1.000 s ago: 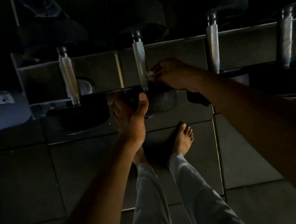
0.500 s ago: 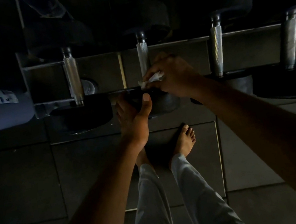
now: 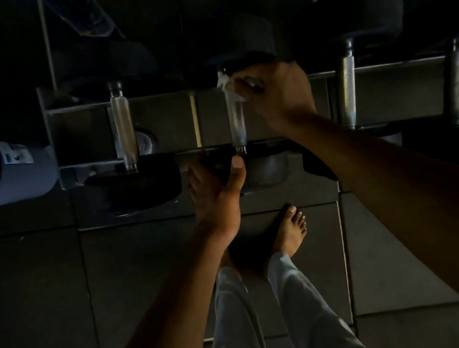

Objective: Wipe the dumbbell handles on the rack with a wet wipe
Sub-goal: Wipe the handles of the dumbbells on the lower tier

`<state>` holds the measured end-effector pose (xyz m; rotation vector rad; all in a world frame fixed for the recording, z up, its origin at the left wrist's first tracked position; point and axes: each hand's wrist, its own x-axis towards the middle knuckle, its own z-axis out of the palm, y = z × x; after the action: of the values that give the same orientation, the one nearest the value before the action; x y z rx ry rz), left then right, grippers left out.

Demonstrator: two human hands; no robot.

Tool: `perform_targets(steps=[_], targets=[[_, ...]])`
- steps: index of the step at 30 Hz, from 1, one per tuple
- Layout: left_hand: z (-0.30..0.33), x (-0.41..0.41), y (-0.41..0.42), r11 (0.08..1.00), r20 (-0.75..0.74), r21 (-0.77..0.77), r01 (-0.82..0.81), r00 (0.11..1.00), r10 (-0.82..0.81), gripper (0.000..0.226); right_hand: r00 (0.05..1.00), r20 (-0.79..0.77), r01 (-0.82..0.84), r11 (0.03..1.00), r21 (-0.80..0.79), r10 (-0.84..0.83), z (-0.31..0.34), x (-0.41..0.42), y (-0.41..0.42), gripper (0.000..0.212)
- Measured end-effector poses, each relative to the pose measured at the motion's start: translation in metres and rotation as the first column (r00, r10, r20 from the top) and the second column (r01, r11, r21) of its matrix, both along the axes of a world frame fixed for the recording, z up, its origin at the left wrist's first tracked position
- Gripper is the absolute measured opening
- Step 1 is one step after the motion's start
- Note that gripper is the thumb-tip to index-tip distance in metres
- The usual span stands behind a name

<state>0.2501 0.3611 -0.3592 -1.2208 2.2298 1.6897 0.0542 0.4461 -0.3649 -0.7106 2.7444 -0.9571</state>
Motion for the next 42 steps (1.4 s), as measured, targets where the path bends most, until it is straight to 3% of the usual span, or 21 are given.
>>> perform_targets(steps=[3,9,17,20,23,26,29,31,32,34,35,42], targets=[[0.0,0.0,-0.001,1.0,-0.001,0.009,0.0,1.0,0.0,0.105,0.995,-0.029,0.095,0.994,0.051,-0.093,-0.003,-0.001,-0.006,0.026],[0.006,0.0,-0.001,1.0,0.007,0.019,0.007,1.0,-0.007,0.108,0.995,-0.092,0.068,0.972,0.226,-0.048,0.003,0.011,-0.014,0.034],[0.01,-0.002,-0.002,0.999,0.051,0.026,0.04,0.998,-0.042,0.114,0.988,-0.116,-0.011,0.782,0.624,0.106,0.014,0.015,-0.058,0.022],[0.009,-0.002,-0.003,0.999,0.058,0.017,0.043,0.997,-0.044,0.115,0.989,-0.123,0.009,0.805,0.593,0.079,0.014,0.016,-0.057,0.023],[0.008,-0.001,-0.003,0.998,0.053,0.024,0.05,0.997,-0.051,0.115,0.985,-0.174,0.09,0.914,0.395,-0.022,0.01,0.024,-0.041,0.023],[0.007,0.0,-0.003,0.999,0.044,0.01,0.052,0.998,-0.053,0.113,0.973,-0.02,0.229,0.965,0.126,-0.228,0.009,0.028,-0.027,0.023],[0.005,0.001,-0.002,0.999,0.038,-0.002,0.049,0.998,-0.049,0.109,0.892,0.232,0.405,0.914,-0.025,-0.389,0.005,0.024,-0.023,0.02],[0.005,0.001,-0.001,0.999,0.041,-0.003,0.046,0.998,-0.046,0.109,0.764,0.439,0.535,0.844,-0.023,-0.473,0.003,0.021,-0.027,0.018],[0.006,0.0,-0.001,0.999,0.042,-0.002,0.047,0.998,-0.046,0.11,0.653,0.565,0.615,0.788,-0.008,-0.504,0.002,0.02,-0.029,0.02],[0.008,-0.001,-0.002,0.999,0.041,0.0,0.051,0.998,-0.051,0.11,0.439,0.749,0.739,0.673,0.013,-0.496,0.004,0.02,-0.031,0.022],[0.009,-0.001,-0.002,0.998,0.036,0.003,0.056,0.998,-0.056,0.109,0.389,0.795,0.765,0.644,0.002,-0.465,0.005,0.02,-0.031,0.018],[0.007,0.002,-0.002,0.998,0.008,0.009,0.058,0.998,-0.058,0.103,0.37,0.891,0.728,0.678,-0.103,-0.263,0.023,0.022,-0.022,0.015]])
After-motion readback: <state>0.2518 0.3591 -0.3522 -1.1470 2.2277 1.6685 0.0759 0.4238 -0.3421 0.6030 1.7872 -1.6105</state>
